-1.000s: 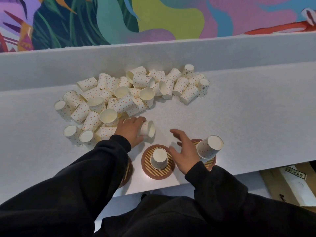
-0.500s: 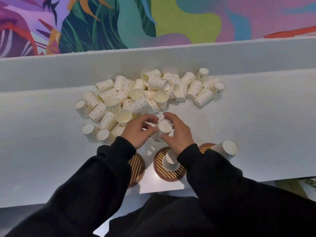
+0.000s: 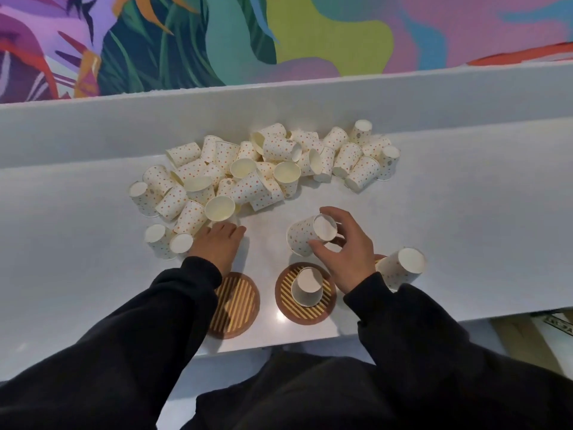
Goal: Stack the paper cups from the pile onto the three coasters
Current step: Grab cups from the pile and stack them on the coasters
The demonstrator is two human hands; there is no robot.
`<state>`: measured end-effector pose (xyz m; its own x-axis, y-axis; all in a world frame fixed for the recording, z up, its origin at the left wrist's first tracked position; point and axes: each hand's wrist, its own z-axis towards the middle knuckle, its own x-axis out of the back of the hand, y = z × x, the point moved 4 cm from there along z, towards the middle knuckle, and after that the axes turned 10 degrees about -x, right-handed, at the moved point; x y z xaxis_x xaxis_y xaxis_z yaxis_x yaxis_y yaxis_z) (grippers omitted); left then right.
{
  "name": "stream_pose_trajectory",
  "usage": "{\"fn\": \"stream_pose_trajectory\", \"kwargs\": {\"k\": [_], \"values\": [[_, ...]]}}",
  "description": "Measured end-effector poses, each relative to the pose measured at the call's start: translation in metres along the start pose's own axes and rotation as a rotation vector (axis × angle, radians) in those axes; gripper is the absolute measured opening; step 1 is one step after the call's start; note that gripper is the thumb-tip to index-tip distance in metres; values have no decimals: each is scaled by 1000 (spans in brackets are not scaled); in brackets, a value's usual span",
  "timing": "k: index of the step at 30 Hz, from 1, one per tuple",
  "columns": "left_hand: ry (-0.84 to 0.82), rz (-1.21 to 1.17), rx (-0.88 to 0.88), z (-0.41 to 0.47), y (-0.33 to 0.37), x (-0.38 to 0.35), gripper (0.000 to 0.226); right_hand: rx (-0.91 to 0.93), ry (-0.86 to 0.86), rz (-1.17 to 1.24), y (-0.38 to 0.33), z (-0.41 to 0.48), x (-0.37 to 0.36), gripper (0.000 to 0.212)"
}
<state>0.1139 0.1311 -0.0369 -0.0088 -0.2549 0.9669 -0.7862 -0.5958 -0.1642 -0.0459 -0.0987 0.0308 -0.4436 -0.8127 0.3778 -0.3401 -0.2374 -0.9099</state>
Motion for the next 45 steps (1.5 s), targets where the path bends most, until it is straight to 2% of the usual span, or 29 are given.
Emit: {"fn": "stream_pose_trajectory", "kwargs": {"k": [4, 7, 13, 15, 18, 22, 33, 45], "values": [[36, 40, -92, 7, 6, 1, 66, 23, 17, 17, 1, -7, 8, 57], [176, -64, -113, 10, 14, 18, 64, 62, -1, -4, 0, -14, 13, 57], [587, -793, 55, -12, 32, 89, 64, 110, -93, -142, 21, -33, 9, 67], [675, -1006, 116, -25, 43, 111, 63, 72, -113, -157, 32, -36, 3, 73], [742, -1166, 63, -43, 67, 133, 64, 35, -128, -175, 46, -40, -6, 77], [697, -1252, 2, -54, 95, 129, 64, -11, -162, -168, 61, -40, -14, 79], [521, -1154, -11, -44, 130, 72, 66, -94, -223, -233, 101, -32, -29, 73], [348, -1120, 105, -34, 150, 16, 68, -79, -255, -352, 120, -30, -28, 72]]}}
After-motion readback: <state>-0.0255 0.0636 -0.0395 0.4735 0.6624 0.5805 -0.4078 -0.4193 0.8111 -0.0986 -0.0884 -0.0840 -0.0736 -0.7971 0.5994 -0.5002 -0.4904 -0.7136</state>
